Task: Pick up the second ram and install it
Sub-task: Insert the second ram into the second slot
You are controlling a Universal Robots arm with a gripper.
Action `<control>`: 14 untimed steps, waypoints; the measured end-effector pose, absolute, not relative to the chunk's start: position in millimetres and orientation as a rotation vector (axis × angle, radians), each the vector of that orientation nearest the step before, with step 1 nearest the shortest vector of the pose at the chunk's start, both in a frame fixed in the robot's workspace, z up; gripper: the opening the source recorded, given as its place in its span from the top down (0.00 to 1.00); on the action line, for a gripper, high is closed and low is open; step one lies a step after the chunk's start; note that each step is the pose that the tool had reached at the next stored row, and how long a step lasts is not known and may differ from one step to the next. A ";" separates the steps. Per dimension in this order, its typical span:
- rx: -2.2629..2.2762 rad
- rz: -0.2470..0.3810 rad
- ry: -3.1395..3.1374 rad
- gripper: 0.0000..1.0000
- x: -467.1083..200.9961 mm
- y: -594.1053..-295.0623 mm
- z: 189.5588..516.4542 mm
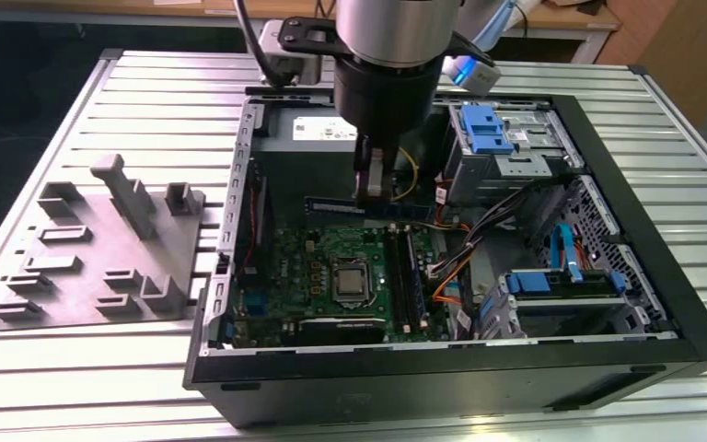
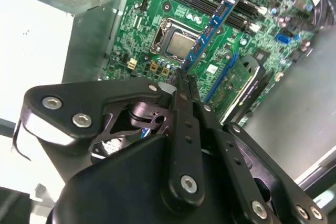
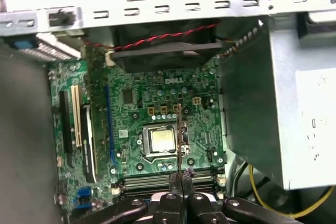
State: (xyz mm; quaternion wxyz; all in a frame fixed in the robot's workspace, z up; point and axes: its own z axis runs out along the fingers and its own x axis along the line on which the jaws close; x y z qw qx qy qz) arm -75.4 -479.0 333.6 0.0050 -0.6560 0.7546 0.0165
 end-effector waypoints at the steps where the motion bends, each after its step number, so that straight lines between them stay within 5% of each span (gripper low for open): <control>1: -2.033 0.052 2.381 0.89 -75.4 -479.0 333.5; 14: -1.738 0.049 2.600 0.89 -75.4 -479.0 331.8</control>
